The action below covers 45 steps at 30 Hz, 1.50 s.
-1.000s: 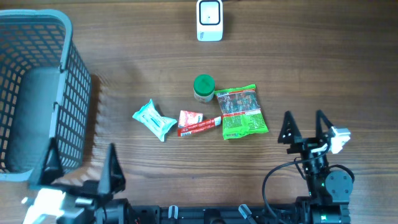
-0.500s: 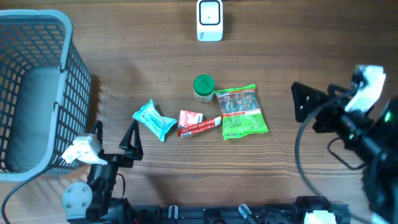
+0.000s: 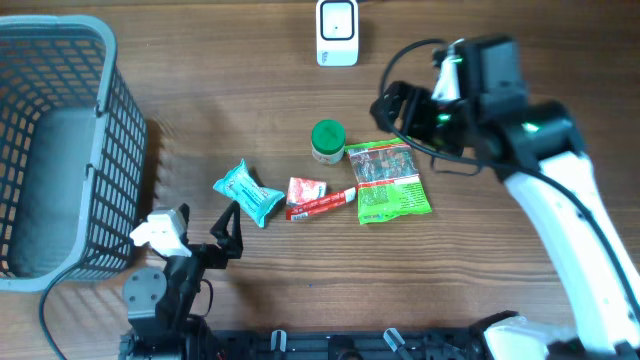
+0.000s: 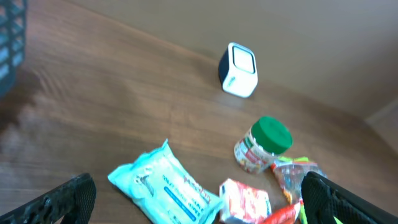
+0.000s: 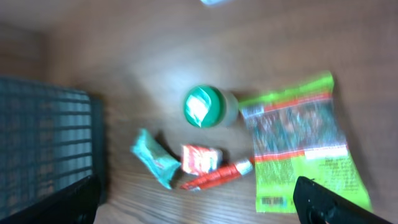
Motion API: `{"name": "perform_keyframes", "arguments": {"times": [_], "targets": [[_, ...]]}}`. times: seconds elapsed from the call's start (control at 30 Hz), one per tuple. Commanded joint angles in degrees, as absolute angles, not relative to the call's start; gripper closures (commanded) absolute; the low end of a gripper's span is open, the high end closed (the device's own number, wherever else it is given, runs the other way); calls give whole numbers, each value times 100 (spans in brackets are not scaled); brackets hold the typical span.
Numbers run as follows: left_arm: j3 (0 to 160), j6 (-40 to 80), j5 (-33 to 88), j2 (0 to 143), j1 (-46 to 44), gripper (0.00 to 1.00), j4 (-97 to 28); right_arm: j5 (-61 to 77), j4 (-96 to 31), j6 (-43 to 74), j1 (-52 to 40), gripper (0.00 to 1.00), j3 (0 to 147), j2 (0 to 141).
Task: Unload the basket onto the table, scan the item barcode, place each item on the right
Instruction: 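Reach the right gripper to the green-lidded jar and grasp it, then lift the jar with the right gripper toward the scanner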
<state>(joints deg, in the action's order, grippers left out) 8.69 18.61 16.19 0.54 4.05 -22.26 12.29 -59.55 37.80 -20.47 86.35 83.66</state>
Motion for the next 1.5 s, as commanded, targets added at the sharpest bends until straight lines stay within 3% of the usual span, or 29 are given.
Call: {"name": "perform_keyframes", "arguments": {"times": [0.0, 0.03, 0.1, 0.23, 0.33, 0.43, 0.53, 0.73, 0.87, 1.23, 1.37, 1.47], "targets": [[659, 1577, 1916, 38, 429, 0, -2185, 449, -6462, 4777, -2346, 0, 9126, 9273], [659, 1474, 1999, 36, 429, 0, -2163, 707, -6403, 4580, -2346, 0, 9174, 9443], [659, 1385, 2108, 38, 429, 0, -2165, 1549, -5714, 3105, -2329, 0, 9177, 9784], [659, 1363, 2252, 38, 429, 0, -2169, 2808, -4668, 3179, -2351, 0, 9177, 10044], [659, 1372, 2104, 38, 429, 0, -2191, 1688, -4593, 4591, -2512, 1, 9179, 10226], [661, 1258, 1730, 38, 429, 0, -2191, 1525, -4473, 5172, -2604, 1, 9194, 10722], [666, 871, 1653, 38, 429, 0, -2209, 1498, -4641, 5426, -2628, 0, 9194, 11131], [666, 941, -506, 38, 429, 0, -2206, 1393, -4550, 5922, -2722, 1, 9194, 11380], [666, 939, -589, 38, 429, 0, -2206, 1031, -4504, 6342, -3000, 1, 9194, 11480], [666, 941, -587, 38, 429, 0, -2206, 526, -4335, 6093, -3129, 1, 9192, 12007], [666, 941, -587, 38, 429, 0, -2206, 368, -4324, 5393, -3129, 18, 9192, 12007], [666, 941, -587, 38, 429, 0, -2206, 499, -4324, 4121, -3129, 30, 9194, 12005]]}}
